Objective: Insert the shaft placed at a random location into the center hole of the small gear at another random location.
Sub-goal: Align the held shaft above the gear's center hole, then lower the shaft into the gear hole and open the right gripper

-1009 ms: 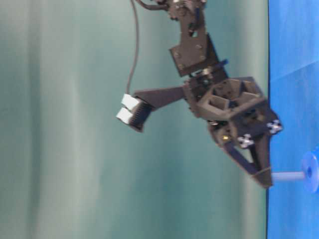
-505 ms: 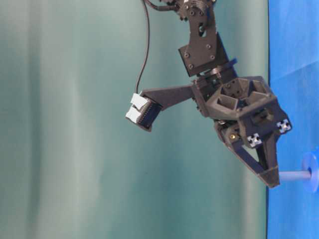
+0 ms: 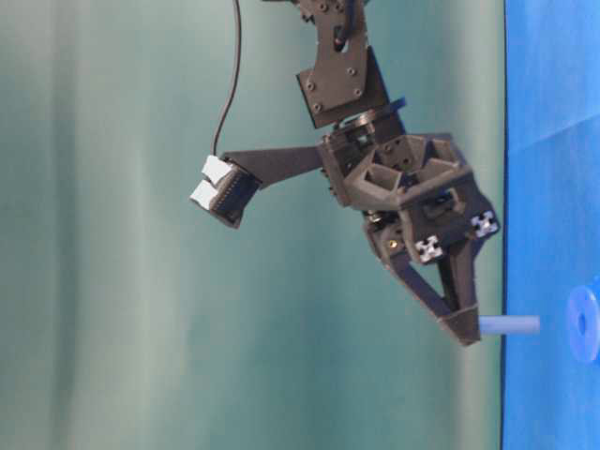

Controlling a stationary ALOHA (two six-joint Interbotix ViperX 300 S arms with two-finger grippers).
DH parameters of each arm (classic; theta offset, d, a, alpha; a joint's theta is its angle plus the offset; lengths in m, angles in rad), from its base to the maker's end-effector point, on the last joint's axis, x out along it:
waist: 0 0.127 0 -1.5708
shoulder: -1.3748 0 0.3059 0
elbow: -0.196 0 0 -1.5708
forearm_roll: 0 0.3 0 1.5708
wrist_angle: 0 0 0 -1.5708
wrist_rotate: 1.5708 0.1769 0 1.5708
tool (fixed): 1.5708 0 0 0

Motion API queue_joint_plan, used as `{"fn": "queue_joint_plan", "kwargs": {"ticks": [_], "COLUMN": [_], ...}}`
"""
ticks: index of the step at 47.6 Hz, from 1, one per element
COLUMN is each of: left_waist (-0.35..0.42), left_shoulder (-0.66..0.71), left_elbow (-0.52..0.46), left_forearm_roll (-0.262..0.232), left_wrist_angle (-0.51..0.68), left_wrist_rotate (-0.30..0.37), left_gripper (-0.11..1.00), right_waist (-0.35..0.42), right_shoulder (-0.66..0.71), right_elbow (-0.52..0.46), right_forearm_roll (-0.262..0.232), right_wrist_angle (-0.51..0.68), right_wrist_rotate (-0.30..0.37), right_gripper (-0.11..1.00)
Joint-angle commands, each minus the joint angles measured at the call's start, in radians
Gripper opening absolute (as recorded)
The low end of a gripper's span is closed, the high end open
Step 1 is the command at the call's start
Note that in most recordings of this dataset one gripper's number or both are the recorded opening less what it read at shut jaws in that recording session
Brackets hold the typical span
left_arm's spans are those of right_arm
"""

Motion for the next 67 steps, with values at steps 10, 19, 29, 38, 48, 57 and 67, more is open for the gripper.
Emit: {"fn": "queue_joint_plan", "kwargs": {"ticks": [10, 19, 29, 38, 48, 57, 67], "left_waist": [0.000, 0.002, 0.002, 0.002, 0.002, 0.002, 0.002], "left_shoulder": [0.003, 0.005, 0.005, 0.003, 0.003, 0.003, 0.005], "left_elbow": [-0.009, -0.009, -0.009, -0.009, -0.009, -0.009, -0.009], "left_forearm_roll": [0.002, 0.002, 0.002, 0.002, 0.002, 0.002, 0.002], "left_wrist_angle": [-0.005, -0.008, -0.008, -0.006, -0.005, -0.005, -0.005], "left_wrist_rotate": [-0.002, -0.002, -0.002, -0.002, -0.002, -0.002, -0.002], "left_gripper": [0.00, 0.00, 0.00, 0.00, 0.00, 0.00, 0.00], "right_waist": [0.009, 0.011, 0.011, 0.011, 0.009, 0.008, 0.006], "right_shoulder": [-0.002, 0.055, 0.075, 0.087, 0.118, 0.133, 0.149], "right_elbow": [-0.003, -0.015, -0.011, -0.006, -0.014, -0.018, -0.028], "right_forearm_roll": [0.003, 0.014, 0.025, 0.025, 0.025, 0.025, 0.025], "right_wrist_angle": [-0.049, -0.072, -0.072, -0.072, -0.072, -0.072, -0.061], "right_wrist_rotate": [0.000, 0.008, 0.008, 0.008, 0.008, 0.008, 0.008], "right_gripper": [0.03, 0.03, 0.03, 0.03, 0.03, 0.03, 0.03]}}
